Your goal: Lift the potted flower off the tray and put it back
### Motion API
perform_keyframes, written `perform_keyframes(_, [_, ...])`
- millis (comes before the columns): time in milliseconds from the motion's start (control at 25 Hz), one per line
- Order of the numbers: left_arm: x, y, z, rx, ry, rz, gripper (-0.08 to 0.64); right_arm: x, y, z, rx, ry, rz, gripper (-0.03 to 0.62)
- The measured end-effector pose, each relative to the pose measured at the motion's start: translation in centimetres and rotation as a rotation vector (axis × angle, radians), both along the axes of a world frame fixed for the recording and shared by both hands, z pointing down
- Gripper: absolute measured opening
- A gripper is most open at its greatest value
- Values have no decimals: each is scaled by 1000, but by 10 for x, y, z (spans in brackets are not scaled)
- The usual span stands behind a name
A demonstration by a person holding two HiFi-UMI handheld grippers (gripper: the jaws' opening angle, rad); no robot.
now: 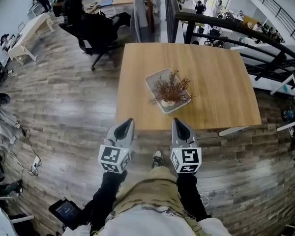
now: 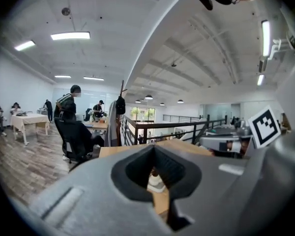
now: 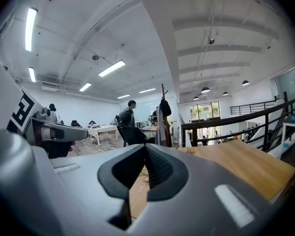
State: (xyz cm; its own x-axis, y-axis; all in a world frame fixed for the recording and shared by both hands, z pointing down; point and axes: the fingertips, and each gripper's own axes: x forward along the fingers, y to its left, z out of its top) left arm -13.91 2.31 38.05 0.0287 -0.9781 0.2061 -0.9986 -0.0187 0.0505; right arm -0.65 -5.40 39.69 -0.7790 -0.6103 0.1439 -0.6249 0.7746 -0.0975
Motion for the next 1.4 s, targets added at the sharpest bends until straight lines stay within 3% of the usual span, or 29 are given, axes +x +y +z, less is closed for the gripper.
perform_keyframes(240, [-4,-73,58,-134,1,11,2,-3,-63,58,-93,75,-16,6])
perform_keyframes(520, [-16,-104,133,-293,27,13,2,-11,-96,119,-191,154,-31,6])
perform_keyframes(960, [-33,-130,167,-370,76,46,2,-38,-110,178,-262,279,-66,6])
perform_keyframes(1400, [-42,-144,201,-432,84,139,2,-55,-123,241,-299,345,-19,19])
